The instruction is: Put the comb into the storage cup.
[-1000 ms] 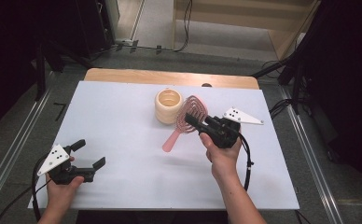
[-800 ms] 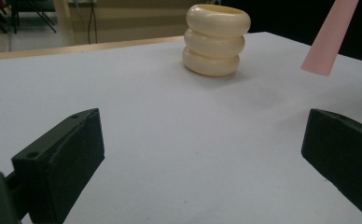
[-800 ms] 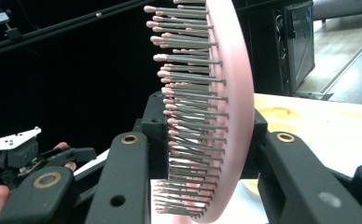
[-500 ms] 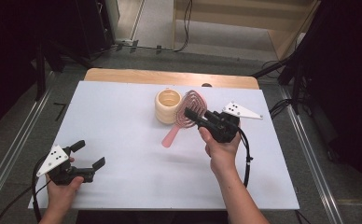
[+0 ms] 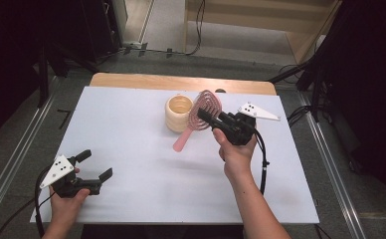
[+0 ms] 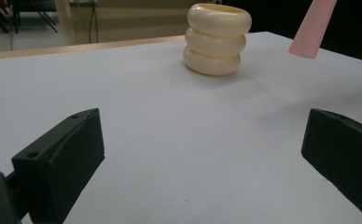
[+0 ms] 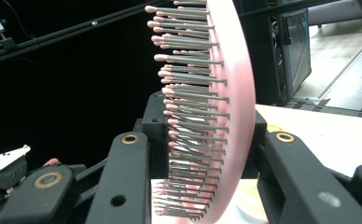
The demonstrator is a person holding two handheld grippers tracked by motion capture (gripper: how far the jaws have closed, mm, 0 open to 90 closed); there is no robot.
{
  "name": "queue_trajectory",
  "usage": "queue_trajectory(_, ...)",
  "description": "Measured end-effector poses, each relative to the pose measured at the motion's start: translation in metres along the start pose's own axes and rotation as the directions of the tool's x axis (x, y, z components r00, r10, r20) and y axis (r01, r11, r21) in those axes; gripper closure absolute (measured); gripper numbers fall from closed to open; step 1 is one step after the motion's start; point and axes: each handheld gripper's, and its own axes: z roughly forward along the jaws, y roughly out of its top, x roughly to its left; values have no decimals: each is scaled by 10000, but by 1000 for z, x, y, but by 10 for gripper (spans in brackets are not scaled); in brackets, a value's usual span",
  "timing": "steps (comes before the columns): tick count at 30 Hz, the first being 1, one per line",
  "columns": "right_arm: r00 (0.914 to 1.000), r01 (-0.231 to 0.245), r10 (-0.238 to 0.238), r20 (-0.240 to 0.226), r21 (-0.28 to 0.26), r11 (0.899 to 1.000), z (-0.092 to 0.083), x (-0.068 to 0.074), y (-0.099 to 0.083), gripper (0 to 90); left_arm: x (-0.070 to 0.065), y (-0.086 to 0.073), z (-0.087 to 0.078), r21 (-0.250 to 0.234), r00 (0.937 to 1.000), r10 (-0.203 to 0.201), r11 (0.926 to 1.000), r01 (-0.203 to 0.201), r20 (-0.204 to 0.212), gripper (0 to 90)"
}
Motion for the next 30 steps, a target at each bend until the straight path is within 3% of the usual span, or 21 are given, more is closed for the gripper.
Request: queue_trajectory(30, 9998, 132, -128, 171, -275, 9995, 12, -16, 31, 635, 1, 0, 0, 14, 9999, -45, 10000, 45, 110, 2)
